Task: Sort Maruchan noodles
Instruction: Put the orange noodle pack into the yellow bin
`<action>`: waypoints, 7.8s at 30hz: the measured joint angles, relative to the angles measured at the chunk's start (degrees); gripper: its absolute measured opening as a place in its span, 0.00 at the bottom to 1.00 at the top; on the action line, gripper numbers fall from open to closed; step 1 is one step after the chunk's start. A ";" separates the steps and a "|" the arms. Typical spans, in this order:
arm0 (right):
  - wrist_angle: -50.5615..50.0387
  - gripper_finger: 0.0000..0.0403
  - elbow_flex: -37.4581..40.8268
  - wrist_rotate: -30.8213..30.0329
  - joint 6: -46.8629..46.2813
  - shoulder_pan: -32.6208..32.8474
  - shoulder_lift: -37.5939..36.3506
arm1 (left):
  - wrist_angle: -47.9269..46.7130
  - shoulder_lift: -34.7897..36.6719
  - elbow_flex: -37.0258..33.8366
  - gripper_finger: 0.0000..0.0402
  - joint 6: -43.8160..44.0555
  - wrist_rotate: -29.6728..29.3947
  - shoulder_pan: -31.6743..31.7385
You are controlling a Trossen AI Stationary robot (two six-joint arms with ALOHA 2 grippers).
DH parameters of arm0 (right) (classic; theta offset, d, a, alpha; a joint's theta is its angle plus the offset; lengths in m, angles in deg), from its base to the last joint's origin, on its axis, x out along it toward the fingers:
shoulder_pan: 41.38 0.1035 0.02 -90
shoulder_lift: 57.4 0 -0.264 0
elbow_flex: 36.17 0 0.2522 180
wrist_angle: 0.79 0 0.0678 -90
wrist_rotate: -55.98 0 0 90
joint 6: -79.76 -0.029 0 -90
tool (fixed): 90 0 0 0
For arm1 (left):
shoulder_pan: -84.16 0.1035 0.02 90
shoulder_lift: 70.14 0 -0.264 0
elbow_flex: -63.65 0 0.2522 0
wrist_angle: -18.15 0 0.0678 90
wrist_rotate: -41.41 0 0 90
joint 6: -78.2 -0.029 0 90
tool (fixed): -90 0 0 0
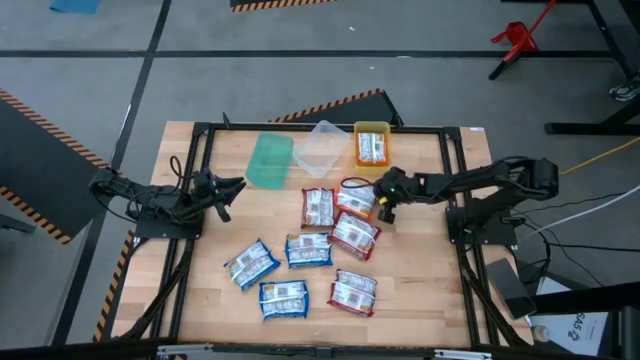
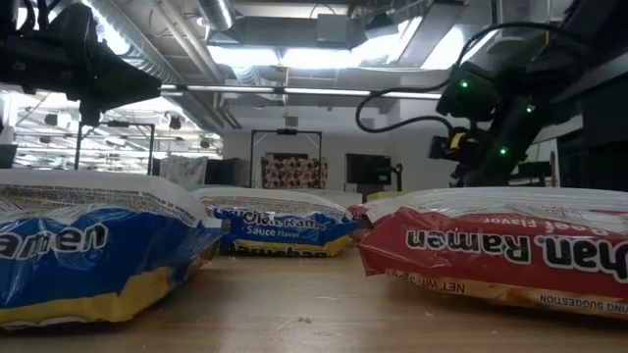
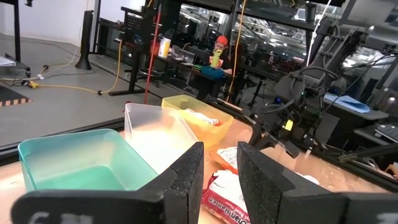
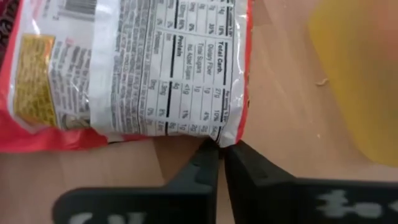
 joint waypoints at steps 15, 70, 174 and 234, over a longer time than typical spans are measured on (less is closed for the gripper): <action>-16.80 0.00 -9.25 -5.07 -8.37 12.91 0.00 | 0.00 0.00 0.00 0.22 -0.09 0.48 -0.02; -37.58 0.63 -17.44 -0.83 -8.26 5.90 -9.92 | -2.60 0.00 0.00 0.22 -0.15 5.71 0.01; -48.84 0.00 -53.38 5.63 20.77 -18.09 3.43 | -3.98 0.02 0.00 0.22 0.46 7.59 -0.02; -57.99 0.60 -44.74 -4.54 20.86 -21.56 3.39 | -4.20 0.00 0.02 0.22 0.33 8.20 0.01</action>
